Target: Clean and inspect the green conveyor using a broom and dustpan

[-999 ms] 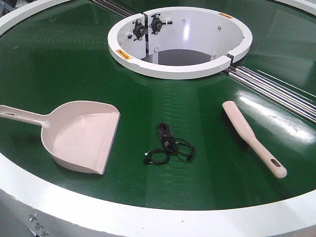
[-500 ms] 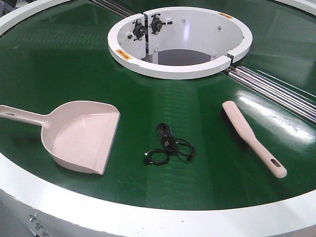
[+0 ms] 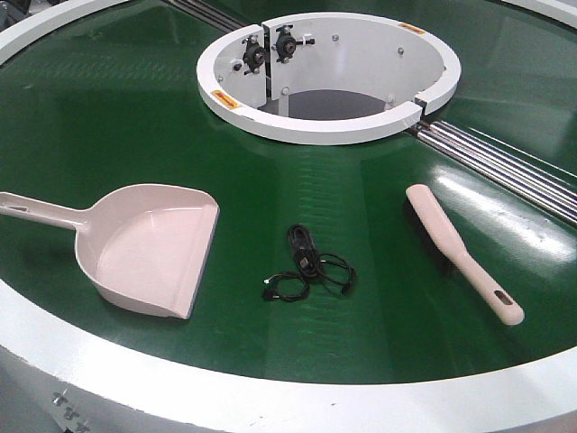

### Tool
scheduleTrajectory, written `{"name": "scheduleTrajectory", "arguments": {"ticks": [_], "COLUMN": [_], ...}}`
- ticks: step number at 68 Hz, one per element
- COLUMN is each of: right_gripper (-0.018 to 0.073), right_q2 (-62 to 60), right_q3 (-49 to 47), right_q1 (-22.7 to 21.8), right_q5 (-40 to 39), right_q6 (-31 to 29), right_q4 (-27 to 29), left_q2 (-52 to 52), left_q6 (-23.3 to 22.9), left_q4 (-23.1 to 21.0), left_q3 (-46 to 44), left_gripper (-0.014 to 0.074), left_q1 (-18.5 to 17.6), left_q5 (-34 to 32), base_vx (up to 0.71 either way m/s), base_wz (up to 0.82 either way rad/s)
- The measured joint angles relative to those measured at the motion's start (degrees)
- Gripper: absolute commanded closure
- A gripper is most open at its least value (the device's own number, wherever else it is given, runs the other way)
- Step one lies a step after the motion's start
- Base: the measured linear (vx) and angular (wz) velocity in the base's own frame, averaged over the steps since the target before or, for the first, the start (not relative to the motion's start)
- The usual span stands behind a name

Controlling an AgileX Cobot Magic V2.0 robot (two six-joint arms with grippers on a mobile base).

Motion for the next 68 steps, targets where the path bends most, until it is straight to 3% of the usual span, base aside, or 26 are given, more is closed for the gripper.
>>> {"name": "scheduleTrajectory", "arguments": {"ticks": [10, 30, 35, 43, 53, 62, 68], "right_gripper": [0.0568, 0.0568, 0.0568, 0.0568, 0.0568, 0.0568, 0.0568], "right_q2": [0.0, 0.0, 0.0, 0.0, 0.0, 0.0, 0.0], "right_q3": [0.0, 0.0, 0.0, 0.0, 0.0, 0.0, 0.0], "right_q1": [0.0, 0.0, 0.0, 0.0, 0.0, 0.0, 0.0], "right_q5": [0.0, 0.0, 0.0, 0.0, 0.0, 0.0, 0.0], "right_q6": [0.0, 0.0, 0.0, 0.0, 0.0, 0.0, 0.0], "right_q4": [0.0, 0.0, 0.0, 0.0, 0.0, 0.0, 0.0], "left_q2": [1.0, 2.0, 2.0, 2.0, 5.3, 13.8, 21.3], "left_q6": [0.0, 0.0, 0.0, 0.2, 1.6, 10.0, 16.0], "left_q4": [0.0, 0.0, 0.0, 1.5, 8.9, 13.3, 13.6], "left_q3": [-0.1, -0.1, -0.1, -0.3, -4.8, -13.7, -19.5], "left_gripper": [0.0434, 0.0095, 0.0052, 0.0041, 0.0042, 0.0042, 0.0042], "left_q1": [0.0, 0.0, 0.0, 0.0, 0.0, 0.0, 0.0], "left_q5": [1.2, 2.5, 3.1, 4.0, 8.5, 18.9, 20.9], "base_vx": [0.00, 0.00, 0.00, 0.00, 0.00, 0.00, 0.00], "base_wz": [0.00, 0.00, 0.00, 0.00, 0.00, 0.00, 0.00]}}
